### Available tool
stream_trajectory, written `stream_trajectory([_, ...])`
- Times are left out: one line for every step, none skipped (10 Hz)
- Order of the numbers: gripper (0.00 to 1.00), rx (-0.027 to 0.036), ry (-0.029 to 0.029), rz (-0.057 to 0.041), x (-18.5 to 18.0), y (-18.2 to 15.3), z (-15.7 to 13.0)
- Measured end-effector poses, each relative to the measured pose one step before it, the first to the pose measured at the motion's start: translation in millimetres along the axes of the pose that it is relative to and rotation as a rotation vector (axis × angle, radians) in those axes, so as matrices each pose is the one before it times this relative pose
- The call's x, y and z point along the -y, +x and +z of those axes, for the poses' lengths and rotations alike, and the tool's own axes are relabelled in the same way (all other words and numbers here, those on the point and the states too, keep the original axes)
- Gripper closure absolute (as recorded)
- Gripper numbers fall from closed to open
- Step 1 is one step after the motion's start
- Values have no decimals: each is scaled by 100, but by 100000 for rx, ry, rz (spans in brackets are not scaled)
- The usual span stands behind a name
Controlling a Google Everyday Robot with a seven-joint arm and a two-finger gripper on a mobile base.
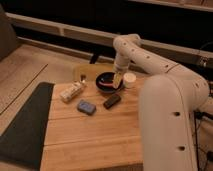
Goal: Place the pepper on the white sponge
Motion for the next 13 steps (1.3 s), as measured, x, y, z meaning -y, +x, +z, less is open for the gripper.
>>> stream_trajectory([35, -5828, 4669, -3908, 1756, 1066, -250])
stream_trajectory([35, -5194, 3716, -4335, 1717, 618, -250])
stream_trajectory([35, -3782, 2880, -5887, 1559, -111, -37])
stream_trajectory([35, -1837, 1178, -6484, 983, -637, 419])
stream_trajectory([35, 17, 20, -6638, 683, -1214, 735])
stream_trajectory([35, 1953, -1069, -4629, 248, -933, 1069])
stream_trajectory([35, 1468, -866, -3208, 148, -598, 755])
stream_trajectory([35, 778, -419, -1724, 93, -295, 457])
stream_trajectory([35, 35, -255, -151, -39, 3, -1])
stream_trajectory([35, 43, -9, -14, -1, -28, 37])
stream_trajectory([35, 9, 142, 59, 29, 48, -25])
stream_trajectory([35, -95, 318, -278, 90, -36, 6])
stream_trajectory([35, 141, 2010, -1459, 615, -190, 51])
